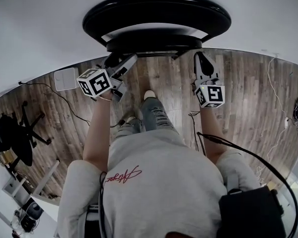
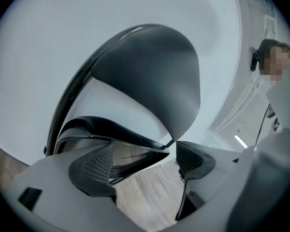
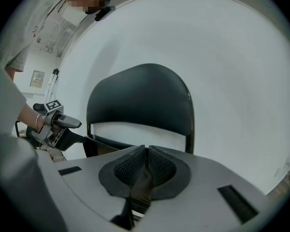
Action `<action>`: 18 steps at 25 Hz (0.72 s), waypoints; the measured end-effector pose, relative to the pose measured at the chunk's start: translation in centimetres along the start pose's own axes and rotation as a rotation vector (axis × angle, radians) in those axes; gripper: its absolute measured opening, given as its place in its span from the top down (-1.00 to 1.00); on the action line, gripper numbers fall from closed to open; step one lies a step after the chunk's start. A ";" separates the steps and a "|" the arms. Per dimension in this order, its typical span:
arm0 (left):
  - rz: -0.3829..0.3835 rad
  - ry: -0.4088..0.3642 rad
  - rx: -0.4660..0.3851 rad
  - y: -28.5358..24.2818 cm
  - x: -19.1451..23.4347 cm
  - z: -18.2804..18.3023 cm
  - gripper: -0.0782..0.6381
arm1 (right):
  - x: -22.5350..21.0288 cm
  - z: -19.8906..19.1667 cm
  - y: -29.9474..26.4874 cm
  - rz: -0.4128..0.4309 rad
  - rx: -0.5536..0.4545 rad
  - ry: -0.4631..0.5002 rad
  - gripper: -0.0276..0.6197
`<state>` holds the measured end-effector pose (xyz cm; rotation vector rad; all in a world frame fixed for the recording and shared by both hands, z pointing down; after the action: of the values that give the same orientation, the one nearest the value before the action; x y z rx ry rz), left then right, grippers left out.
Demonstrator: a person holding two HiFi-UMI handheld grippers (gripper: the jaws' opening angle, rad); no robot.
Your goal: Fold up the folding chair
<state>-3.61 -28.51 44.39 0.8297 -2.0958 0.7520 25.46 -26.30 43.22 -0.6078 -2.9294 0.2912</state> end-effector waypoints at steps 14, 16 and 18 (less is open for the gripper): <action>0.042 -0.474 -0.295 6.8 -12.2 1.0 0.63 | 12.6 11.8 3.5 0.068 -0.219 -0.045 0.82; 0.032 -0.576 -0.308 7.6 -14.2 0.9 0.73 | 14.0 12.7 4.3 0.073 -0.228 -0.042 0.82; -0.005 -0.649 -0.314 8.2 -15.9 0.6 0.73 | 15.2 13.7 5.1 0.071 -0.241 -0.035 0.82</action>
<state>-1.88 -18.91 29.33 0.9848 -2.6825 0.1311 11.21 -17.72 30.21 -0.7469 -3.0046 -0.0471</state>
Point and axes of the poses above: the fingertips, and each gripper's own axes: y backward along the fingers, x to its left, z out of its top, the point moved 4 cm from there along y, backward along the fingers, and after that the axes turned 6 degrees about y, right-handed, at the moved point
